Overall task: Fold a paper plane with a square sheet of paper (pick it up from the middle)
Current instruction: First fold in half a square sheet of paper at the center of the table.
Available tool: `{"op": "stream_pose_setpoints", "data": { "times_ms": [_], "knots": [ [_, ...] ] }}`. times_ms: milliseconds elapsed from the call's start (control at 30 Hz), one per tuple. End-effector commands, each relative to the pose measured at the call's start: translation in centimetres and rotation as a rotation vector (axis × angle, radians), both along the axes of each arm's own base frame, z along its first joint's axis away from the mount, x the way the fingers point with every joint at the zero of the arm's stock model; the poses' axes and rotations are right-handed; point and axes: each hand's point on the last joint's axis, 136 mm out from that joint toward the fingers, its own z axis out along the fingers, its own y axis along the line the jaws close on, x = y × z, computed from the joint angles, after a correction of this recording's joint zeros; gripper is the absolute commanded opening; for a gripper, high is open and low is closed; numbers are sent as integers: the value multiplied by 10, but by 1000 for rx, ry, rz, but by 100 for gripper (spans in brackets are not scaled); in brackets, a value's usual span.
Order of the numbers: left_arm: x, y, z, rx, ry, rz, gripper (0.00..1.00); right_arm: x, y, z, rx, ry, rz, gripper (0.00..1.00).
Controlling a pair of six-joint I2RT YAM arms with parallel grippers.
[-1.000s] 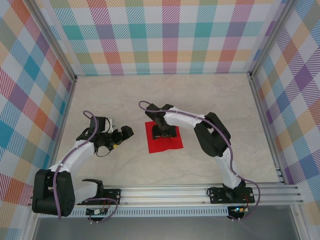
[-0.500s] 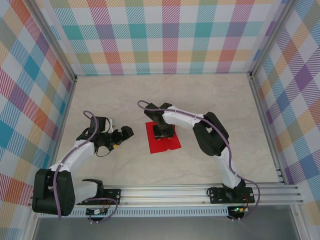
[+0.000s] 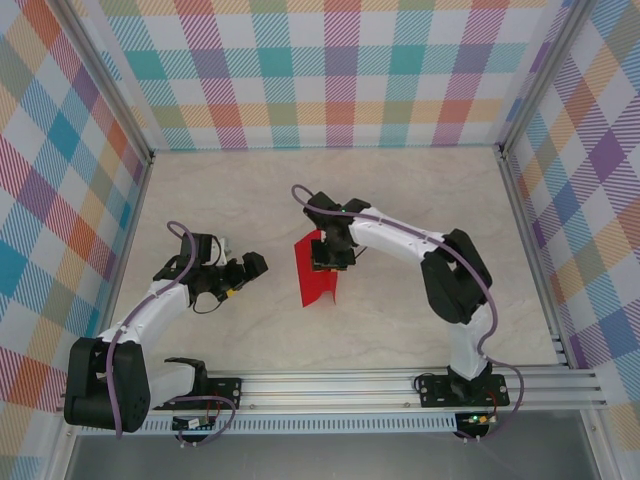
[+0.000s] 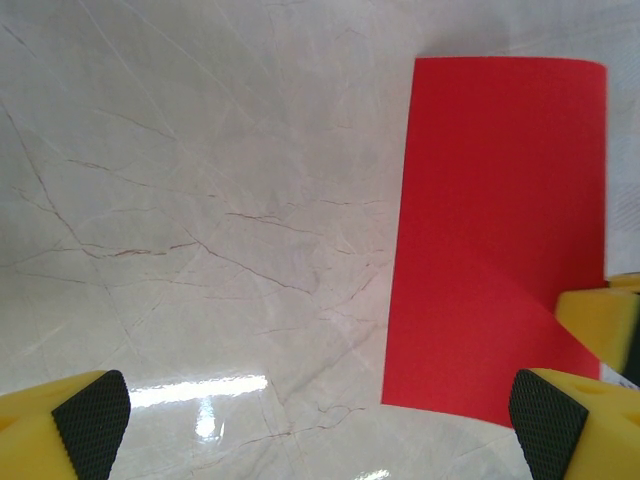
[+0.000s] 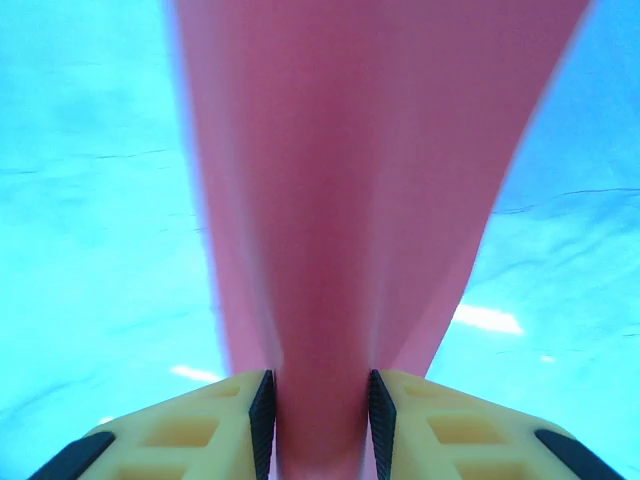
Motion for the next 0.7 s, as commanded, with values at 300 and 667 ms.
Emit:
{"op": "stream_pose_setpoints", "data": {
  "times_ms": [300, 667],
  "knots": [
    [1, -18, 16, -63, -27, -49, 100, 1, 0, 26, 580, 143, -113, 36],
    [5, -59, 15, -40, -48, -136, 100, -13, -56, -38, 380, 163, -233, 44]
  ]
}}
